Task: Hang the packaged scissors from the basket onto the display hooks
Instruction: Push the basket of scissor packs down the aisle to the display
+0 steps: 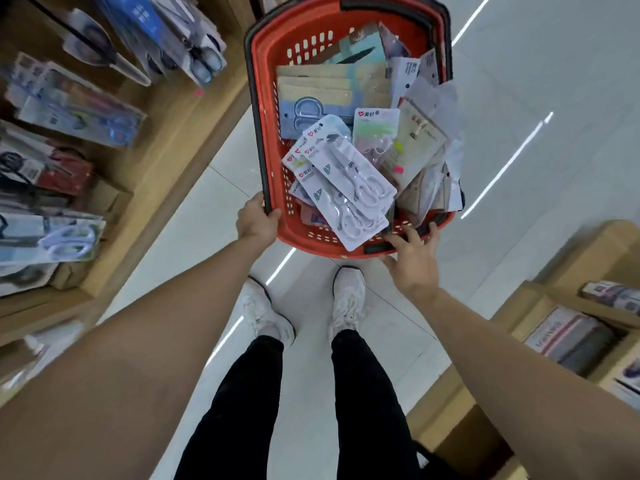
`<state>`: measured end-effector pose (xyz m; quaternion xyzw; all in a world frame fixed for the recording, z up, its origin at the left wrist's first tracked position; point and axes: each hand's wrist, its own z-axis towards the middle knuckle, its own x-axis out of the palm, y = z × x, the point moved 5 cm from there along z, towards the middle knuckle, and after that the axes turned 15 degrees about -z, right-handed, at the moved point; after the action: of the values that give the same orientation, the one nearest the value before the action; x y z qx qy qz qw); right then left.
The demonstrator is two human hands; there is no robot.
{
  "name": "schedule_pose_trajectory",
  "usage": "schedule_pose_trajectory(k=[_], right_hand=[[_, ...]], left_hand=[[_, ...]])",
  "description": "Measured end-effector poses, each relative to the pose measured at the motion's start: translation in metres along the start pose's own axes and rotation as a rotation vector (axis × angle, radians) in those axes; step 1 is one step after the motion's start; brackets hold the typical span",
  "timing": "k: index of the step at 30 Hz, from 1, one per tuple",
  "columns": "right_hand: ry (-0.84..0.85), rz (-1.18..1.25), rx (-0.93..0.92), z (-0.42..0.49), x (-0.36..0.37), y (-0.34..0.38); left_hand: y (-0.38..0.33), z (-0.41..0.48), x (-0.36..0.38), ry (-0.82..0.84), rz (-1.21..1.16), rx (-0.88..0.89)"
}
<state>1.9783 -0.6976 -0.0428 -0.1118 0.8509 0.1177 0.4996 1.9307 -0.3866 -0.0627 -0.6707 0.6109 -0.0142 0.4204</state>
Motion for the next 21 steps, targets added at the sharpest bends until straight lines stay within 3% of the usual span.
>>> schedule_pose_trajectory(k=[4, 6, 9, 11, 15, 21], right_hand=[[0.006, 0.047, 0.099, -0.008, -0.003, -0.055], [-0.082, 0.186, 0.294, -0.019, -0.015, -0.074], [-0.049, 0.668, 0.693, -0.034, 0.0, -0.091], [0.016, 1.044, 0.82, -0.041, 0.02, -0.088], [0.009, 1.327, 0.871, -0.045, 0.035, -0.079], [0.036, 1.361, 0.913, -0.044, 0.042, -0.071]], left_hand=[[0.023, -0.04, 0.043, 0.096, -0.146, -0.124], [0.033, -0.053, 0.064, 0.2, -0.243, -0.255], [0.029, -0.056, 0.074, 0.253, -0.29, -0.347], [0.012, -0.041, 0.072, 0.186, -0.401, -0.348], [-0.036, 0.004, 0.069, 0.097, -0.61, -0.287], [-0.032, 0.024, 0.069, 0.032, -0.593, -0.263]])
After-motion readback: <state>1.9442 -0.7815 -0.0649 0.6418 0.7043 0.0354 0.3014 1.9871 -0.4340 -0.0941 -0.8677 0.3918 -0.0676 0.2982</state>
